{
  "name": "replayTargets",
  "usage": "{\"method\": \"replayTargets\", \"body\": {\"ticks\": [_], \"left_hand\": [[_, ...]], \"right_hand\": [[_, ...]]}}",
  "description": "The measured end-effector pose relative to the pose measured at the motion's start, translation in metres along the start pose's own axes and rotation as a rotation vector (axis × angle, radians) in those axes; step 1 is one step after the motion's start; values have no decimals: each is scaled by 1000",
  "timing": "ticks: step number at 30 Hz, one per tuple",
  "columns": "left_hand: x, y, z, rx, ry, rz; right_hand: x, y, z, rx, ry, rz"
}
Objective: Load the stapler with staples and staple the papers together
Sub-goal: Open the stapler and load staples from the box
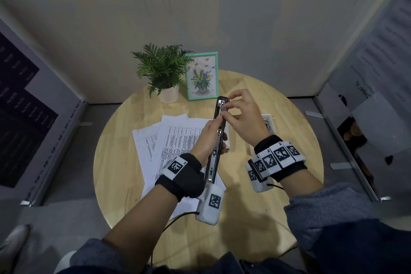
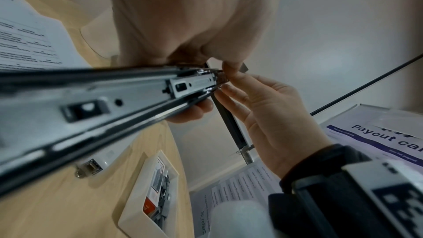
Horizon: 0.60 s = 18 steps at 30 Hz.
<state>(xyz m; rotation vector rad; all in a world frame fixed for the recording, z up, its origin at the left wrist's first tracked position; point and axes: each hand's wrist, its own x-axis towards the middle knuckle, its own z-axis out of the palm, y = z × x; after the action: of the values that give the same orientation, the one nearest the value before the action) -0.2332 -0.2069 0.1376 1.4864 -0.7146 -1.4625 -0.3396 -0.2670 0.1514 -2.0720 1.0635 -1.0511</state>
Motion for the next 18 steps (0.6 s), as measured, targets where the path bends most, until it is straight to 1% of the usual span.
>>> {"method": "replayTargets", "body": {"ticks": [5,7,10,12,15,18], "left_hand": [[-5,3,4,28,14,16],[-4,1,4,32,24,1],[-3,-1,3,17,29,-28],[-3,-3,1,2,26,-43],[-3,-4,1,19,22,-48],[-4,-3,2,16,26,-58]], "right_hand": [[2,-1,3,-4,-8,19],[4,2,2,63,16,85],[6,5,-1,234,56,212],[6,8,-5,273,28,269],[4,11,-6,232,-18,252],[2,10,-6,291,15,257]]}}
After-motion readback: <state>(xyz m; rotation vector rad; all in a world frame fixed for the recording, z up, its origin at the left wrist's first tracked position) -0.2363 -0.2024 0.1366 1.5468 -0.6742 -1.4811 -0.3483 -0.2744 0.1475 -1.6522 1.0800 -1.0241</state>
